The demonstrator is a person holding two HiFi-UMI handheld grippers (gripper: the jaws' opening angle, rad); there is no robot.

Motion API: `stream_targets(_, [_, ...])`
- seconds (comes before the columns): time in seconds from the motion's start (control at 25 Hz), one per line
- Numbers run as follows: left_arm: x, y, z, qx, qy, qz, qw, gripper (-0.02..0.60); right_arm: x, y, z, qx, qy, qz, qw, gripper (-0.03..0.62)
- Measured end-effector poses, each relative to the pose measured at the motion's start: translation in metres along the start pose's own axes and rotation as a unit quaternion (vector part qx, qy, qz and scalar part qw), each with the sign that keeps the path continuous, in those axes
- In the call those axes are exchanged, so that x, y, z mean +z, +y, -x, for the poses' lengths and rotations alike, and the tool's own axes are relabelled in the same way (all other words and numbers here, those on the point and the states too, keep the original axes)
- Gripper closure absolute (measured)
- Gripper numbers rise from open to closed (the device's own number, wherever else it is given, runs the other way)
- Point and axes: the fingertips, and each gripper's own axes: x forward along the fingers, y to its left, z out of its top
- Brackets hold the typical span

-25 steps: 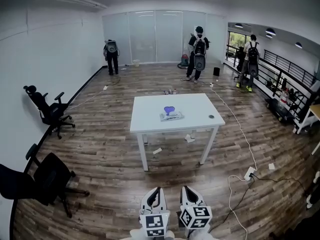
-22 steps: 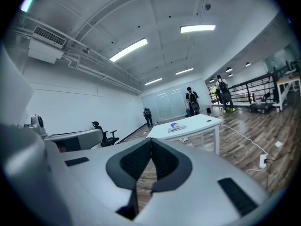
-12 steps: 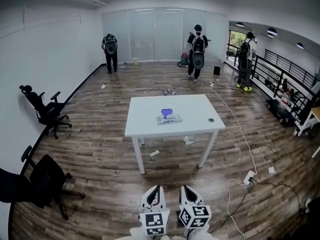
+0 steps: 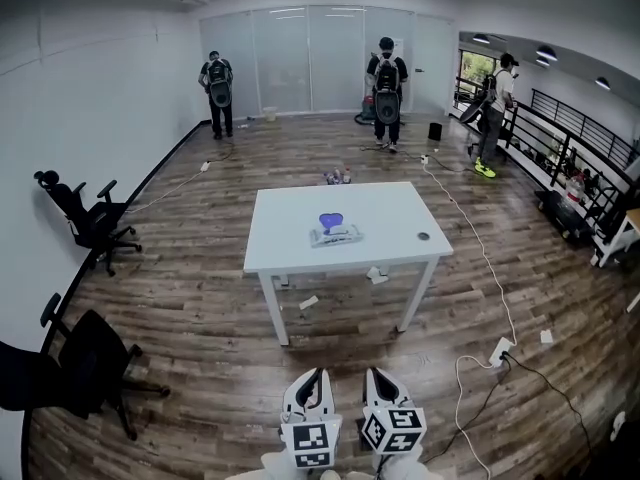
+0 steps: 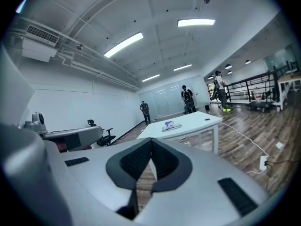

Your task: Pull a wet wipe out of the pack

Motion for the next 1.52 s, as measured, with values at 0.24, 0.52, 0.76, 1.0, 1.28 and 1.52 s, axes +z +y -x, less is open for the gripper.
stream_targets(0.24, [0.004,-0.008,-0.019,-0.011,-0.004,-0.007,0.9999,0.569,0.003,-0.011,-0.006,-0.002,0.0,0.001,1.0,0.585])
stream_targets(0.52, [0.003,-0.006,-0.023,-0.007,0.001,-0.006,1.0,0.569,0.001,-0.016,-0.014,-0.004,0.007,-0.007,1.0,0.585])
stream_targets(0.76, [0.005,-0.007,-0.031,-0.009,0.0,-0.001,1.0,0.569,0.007,-0.019,-0.016,-0.006,-0.003,-0.009,1.0,0.585])
stream_targets(1.0, [0.009,-0.009,-0.037,-0.016,-0.002,0.0,0.9999,0.569,0.013,-0.024,-0.017,-0.015,-0.009,-0.009,1.0,0.585])
stream_targets(1.28, [0.01,-0.009,-0.044,-0.02,-0.004,0.004,0.9998,0.569,0.012,-0.033,-0.019,-0.024,-0.011,-0.014,1.0,0.585])
stream_targets(1.52, [0.009,-0.001,-0.052,-0.019,-0.008,0.003,0.9998,0.569,0.012,-0.032,-0.028,-0.023,-0.012,-0.013,1.0,0.585])
